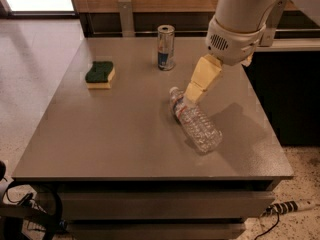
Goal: Place water bottle upright
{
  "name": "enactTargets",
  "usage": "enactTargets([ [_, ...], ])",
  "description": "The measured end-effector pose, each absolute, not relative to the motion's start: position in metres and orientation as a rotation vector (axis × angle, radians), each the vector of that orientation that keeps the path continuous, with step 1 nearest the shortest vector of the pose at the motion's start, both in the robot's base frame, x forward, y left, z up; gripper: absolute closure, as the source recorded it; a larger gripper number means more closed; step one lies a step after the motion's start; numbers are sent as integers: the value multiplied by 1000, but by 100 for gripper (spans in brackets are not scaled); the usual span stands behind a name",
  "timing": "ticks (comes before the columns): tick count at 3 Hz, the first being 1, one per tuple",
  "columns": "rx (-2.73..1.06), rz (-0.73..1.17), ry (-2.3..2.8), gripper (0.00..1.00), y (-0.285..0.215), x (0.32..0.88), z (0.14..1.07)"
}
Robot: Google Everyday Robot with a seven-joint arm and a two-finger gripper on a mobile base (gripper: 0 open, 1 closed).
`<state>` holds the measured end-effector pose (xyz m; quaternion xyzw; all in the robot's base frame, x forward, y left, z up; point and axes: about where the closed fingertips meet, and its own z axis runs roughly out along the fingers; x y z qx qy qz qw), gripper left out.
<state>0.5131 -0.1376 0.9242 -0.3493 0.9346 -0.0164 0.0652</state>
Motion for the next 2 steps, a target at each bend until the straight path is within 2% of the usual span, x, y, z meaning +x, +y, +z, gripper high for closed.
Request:
enactTargets([
  [1,-967,-38,2826,0,-137,517,926],
  [2,-852,77,2919,0,-138,529,909],
])
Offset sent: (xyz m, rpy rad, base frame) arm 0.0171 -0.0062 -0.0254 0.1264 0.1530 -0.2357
